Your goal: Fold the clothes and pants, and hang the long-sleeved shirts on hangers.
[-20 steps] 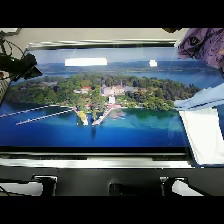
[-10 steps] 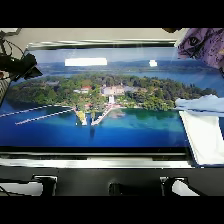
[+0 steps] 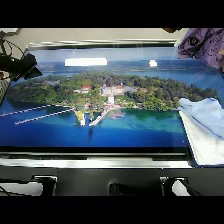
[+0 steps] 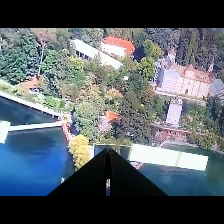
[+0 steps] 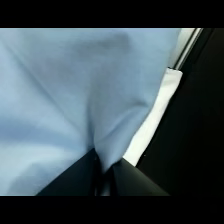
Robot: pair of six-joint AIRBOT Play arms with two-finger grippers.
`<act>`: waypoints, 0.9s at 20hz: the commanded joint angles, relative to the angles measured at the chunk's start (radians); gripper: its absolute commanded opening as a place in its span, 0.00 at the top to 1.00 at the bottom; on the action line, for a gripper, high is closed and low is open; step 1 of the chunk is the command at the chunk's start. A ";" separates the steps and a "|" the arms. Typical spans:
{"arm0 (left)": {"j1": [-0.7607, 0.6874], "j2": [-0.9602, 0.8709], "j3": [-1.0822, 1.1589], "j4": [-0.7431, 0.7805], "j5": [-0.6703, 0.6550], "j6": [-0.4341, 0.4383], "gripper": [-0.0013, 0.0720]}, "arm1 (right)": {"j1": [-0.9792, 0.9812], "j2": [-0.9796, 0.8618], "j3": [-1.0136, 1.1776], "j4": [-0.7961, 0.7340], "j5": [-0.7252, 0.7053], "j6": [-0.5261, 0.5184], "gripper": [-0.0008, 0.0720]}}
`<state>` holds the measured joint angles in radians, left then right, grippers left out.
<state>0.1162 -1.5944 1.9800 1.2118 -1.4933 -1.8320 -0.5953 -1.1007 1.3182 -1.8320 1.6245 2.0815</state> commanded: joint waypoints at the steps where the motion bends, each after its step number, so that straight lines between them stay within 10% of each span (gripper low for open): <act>1: 0.001 0.000 0.000 0.000 0.000 0.000 0.96 | -0.001 0.026 -0.142 -0.073 -0.034 0.034 0.95; 14: 0.001 0.000 0.000 0.000 0.000 0.000 0.96 | -0.001 0.026 -0.413 -0.146 -0.096 0.082 0.95; 15: 0.001 0.000 0.000 0.000 0.000 0.000 0.96 | -0.001 0.026 -0.415 -0.144 -0.094 0.081 0.88; 17: 0.001 0.000 0.000 0.000 0.000 0.000 0.96 | 0.000 0.026 -0.414 -0.142 -0.098 0.066 0.34; 18: 0.001 0.000 0.000 0.000 0.000 0.000 0.96 | 0.000 0.027 -0.404 -0.130 -0.115 0.032 0.28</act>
<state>0.1162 -1.5944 1.9800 1.2118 -1.4933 -1.8320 -0.5957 -1.0748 0.9146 -1.9743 1.5368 2.1517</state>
